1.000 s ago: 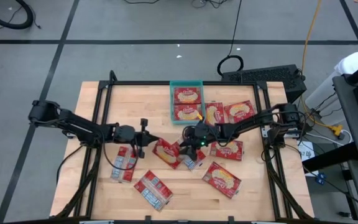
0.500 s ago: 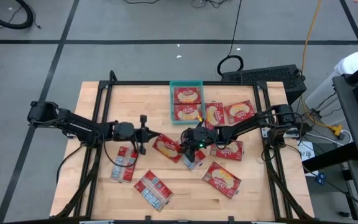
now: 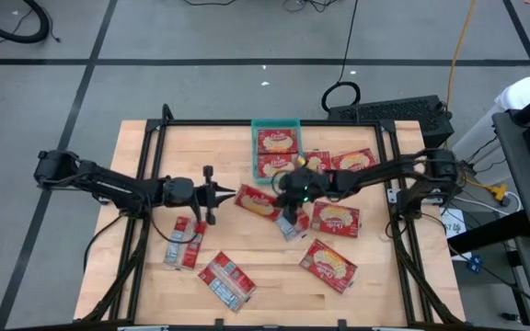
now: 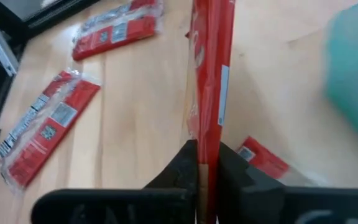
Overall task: Sort popcorn bags into baskets
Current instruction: Put the red popcorn bag into the blue bin
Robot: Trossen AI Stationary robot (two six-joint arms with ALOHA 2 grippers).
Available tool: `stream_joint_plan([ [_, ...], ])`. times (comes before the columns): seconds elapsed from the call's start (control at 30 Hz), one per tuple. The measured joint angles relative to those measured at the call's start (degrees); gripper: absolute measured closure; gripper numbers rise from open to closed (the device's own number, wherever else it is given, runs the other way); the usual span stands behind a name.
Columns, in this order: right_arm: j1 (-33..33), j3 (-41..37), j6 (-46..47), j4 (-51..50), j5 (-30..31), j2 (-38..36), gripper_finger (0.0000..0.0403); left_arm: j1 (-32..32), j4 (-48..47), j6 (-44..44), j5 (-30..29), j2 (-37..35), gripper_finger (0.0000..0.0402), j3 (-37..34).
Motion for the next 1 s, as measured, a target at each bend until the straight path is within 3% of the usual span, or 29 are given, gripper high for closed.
stream_joint_plan([
  [0.23,-5.69,0.0,-5.17,-9.87,-2.7,-12.03,0.039,2.12,-5.51,-6.85,-3.26,-5.82,0.0342,0.0],
  [0.43,-11.05,3.39,-13.76,-22.24,-4.73,-18.81,0.0393,2.73,-6.38,-13.32,-3.21,-5.42,0.0342,0.0],
  [0.7,-19.04,16.32,-29.41,-40.19,-6.01,-18.15,0.0393,2.71,-6.5,-15.38,-3.21,-5.29,0.0341,-0.05],
  [1.0,-28.57,28.81,-41.08,-47.98,-11.17,-11.51,0.0393,2.75,-6.23,-16.36,-3.17,-5.29,0.0341,-0.05],
])
